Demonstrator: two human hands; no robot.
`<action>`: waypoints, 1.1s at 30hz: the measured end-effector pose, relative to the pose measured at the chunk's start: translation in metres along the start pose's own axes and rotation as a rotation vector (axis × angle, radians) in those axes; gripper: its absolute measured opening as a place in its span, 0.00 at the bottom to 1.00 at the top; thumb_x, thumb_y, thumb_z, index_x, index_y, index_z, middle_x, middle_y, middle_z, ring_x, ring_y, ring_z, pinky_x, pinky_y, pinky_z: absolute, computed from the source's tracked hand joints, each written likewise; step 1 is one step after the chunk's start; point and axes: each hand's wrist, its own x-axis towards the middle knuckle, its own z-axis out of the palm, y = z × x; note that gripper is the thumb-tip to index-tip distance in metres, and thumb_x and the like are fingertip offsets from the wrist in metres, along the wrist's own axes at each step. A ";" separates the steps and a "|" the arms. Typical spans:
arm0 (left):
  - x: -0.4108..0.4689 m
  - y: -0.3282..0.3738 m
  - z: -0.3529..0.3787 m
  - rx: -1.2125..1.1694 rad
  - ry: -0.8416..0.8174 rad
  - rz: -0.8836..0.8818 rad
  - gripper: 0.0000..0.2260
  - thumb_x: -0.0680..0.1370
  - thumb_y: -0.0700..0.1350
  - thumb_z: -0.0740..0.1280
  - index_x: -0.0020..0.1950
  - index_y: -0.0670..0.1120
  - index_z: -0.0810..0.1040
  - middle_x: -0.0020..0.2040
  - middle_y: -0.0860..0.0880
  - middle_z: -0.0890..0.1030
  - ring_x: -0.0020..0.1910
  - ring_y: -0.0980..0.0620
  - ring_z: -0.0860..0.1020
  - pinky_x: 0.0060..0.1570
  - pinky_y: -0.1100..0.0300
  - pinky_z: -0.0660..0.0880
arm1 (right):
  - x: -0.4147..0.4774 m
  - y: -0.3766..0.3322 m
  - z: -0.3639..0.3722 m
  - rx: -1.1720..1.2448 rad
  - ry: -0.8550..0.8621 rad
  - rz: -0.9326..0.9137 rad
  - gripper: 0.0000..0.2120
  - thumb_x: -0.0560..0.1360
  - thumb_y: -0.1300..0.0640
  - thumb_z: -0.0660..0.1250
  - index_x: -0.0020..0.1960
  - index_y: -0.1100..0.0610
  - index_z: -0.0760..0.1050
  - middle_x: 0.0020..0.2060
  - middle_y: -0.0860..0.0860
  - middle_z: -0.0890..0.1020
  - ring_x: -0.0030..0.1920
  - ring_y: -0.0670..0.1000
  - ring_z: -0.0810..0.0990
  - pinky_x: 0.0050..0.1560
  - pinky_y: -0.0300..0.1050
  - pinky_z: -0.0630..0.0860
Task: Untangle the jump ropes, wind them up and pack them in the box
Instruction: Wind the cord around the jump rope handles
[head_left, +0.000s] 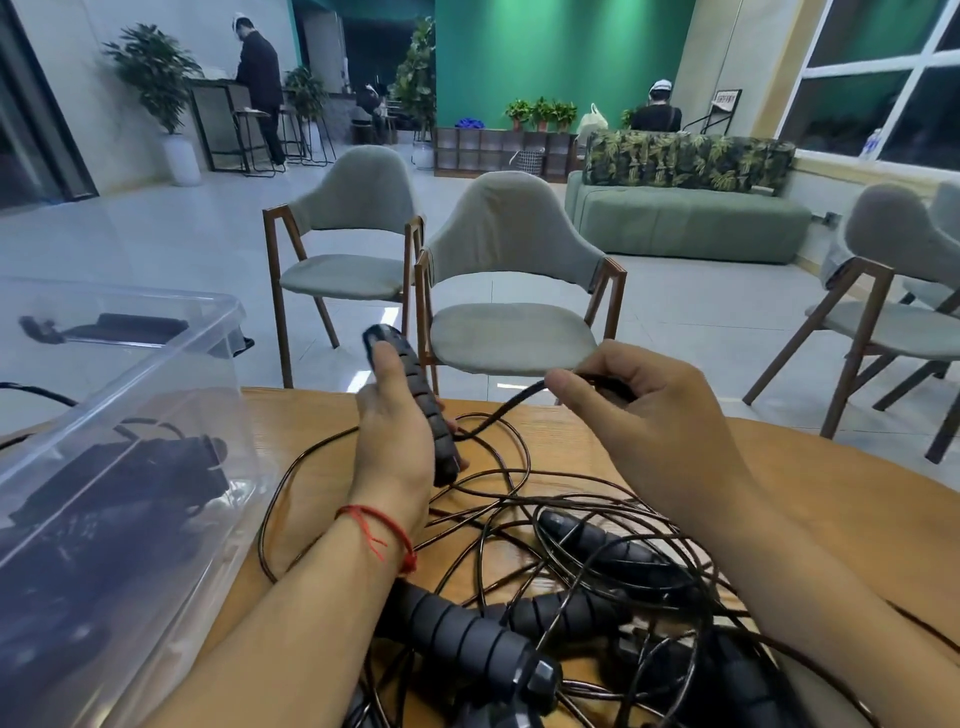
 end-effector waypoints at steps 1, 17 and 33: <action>-0.002 -0.001 0.001 0.063 -0.040 0.005 0.33 0.80 0.74 0.53 0.66 0.47 0.72 0.43 0.44 0.79 0.38 0.46 0.79 0.36 0.50 0.81 | -0.001 -0.005 0.001 0.008 -0.012 -0.031 0.08 0.80 0.48 0.74 0.44 0.49 0.83 0.33 0.39 0.79 0.36 0.44 0.78 0.37 0.30 0.69; -0.033 -0.001 0.008 0.545 -0.705 0.215 0.16 0.87 0.60 0.53 0.71 0.68 0.74 0.51 0.63 0.82 0.55 0.63 0.79 0.57 0.59 0.76 | 0.005 -0.003 0.000 0.083 -0.092 -0.045 0.05 0.80 0.52 0.75 0.46 0.51 0.85 0.37 0.44 0.84 0.41 0.47 0.83 0.44 0.33 0.73; -0.050 0.004 0.001 0.901 -0.889 0.531 0.11 0.83 0.54 0.55 0.57 0.58 0.77 0.44 0.50 0.81 0.44 0.50 0.80 0.46 0.43 0.78 | 0.012 -0.007 -0.023 -0.003 -0.237 -0.022 0.12 0.70 0.43 0.81 0.39 0.49 0.84 0.31 0.43 0.81 0.33 0.43 0.78 0.38 0.35 0.71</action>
